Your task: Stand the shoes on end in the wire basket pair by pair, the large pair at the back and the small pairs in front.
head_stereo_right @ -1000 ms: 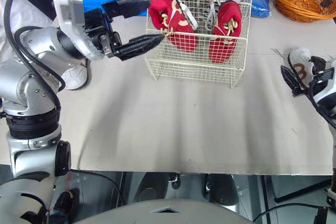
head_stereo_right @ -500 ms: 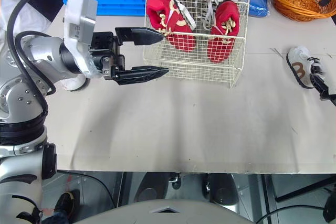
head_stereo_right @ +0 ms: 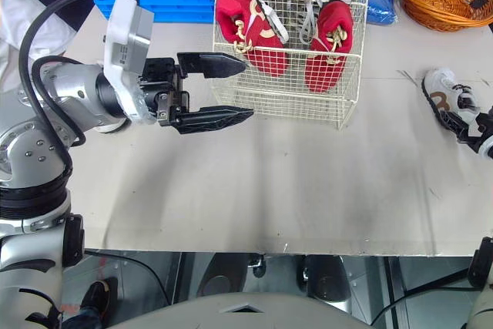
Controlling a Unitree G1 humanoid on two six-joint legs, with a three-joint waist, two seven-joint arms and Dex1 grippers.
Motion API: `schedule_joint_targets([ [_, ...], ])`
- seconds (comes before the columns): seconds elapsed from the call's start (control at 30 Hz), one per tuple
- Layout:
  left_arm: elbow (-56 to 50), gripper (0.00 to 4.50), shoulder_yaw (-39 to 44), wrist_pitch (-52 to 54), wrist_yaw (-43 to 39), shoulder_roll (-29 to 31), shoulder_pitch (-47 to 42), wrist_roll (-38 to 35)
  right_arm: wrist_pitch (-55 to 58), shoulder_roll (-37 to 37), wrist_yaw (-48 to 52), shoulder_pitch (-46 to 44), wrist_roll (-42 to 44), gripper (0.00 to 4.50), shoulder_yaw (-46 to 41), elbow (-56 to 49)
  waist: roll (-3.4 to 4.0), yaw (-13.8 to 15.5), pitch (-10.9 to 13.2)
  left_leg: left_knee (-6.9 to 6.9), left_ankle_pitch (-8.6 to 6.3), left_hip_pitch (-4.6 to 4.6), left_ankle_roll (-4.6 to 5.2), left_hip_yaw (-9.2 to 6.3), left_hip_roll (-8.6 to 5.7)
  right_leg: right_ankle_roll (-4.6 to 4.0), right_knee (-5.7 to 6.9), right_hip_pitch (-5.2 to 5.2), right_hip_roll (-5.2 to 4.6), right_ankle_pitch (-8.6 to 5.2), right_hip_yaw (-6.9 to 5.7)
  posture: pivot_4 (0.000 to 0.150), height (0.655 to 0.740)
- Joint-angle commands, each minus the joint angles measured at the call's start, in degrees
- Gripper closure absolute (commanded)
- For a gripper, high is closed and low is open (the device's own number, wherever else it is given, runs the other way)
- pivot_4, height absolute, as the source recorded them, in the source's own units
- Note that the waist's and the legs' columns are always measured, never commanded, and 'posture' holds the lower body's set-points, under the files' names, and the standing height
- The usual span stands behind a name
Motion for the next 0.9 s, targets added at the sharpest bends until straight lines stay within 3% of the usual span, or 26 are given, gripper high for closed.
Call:
schedule_joint_targets([
  [0.03,-1.01,0.0,0.77,-0.78,0.01,0.14,-0.7,-0.28,-1.33,-1.16,0.91,-1.29,0.36,1.7,-0.93,0.03,0.0,0.0,0.0,0.0,0.0,0.0,0.0,0.0,0.0,0.0,0.0,0.0,0.0,0.0,0.0,0.15,0.686],
  [0.1,-0.86,0.0,0.62,-0.98,-0.08,0.05,-0.82,-0.06,-1.76,-0.98,0.88,-1.04,0.49,2.85,-1.26,0.0,0.0,0.0,0.0,0.0,0.0,0.0,0.0,0.0,0.0,0.0,0.0,0.0,0.0,0.0,0.0,0.15,0.686],
  [0.27,-0.14,0.0,0.19,-2.05,-0.33,-0.29,-0.87,1.03,-4.02,-0.91,0.99,1.05,2.07,4.4,-3.52,-2.94,0.02,0.03,0.01,0.0,0.0,0.0,0.0,0.0,0.0,0.0,0.0,0.0,0.0,0.0,0.0,0.15,0.686],
  [0.4,0.41,0.0,0.32,-2.65,-0.47,-0.6,-0.61,1.79,-6.07,-0.04,-0.55,1.83,8.11,4.48,-10.49,-10.97,0.17,0.06,0.1,0.0,0.0,-0.02,0.0,0.01,0.0,0.0,-0.01,-0.01,-0.01,0.0,0.0,0.15,0.686],
  [0.57,2.72,0.0,0.65,-3.77,-2.06,-0.16,-0.27,2.66,5.06,3.41,3.14,6.99,24.69,4.48,-17.72,-36.15,0.49,-0.01,0.22,-0.06,0.0,-0.01,0.0,0.0,0.0,0.0,0.01,-0.03,0.0,0.0,0.03,0.15,0.686],
  [0.77,7.4,0.0,-0.41,-6.04,-6.11,1.13,-1.16,6.09,17.3,4.94,3.41,14.12,42.73,4.48,-15.97,-63.1,0.49,0.1,0.22,-0.13,-0.01,-0.04,-0.01,-0.04,0.04,0.0,-0.08,-0.04,0.07,0.0,0.0,0.15,0.686],
  [0.9,8.22,0.0,-0.99,-6.39,-8.68,1.27,-2.26,6.39,21.27,1.41,7.86,17.91,43.71,4.48,-10.39,-71.21,0.47,0.25,0.23,-0.11,-0.02,-0.04,0.01,-0.06,0.0,0.0,-0.12,0.0,0.04,0.0,0.0,0.15,0.686],
])
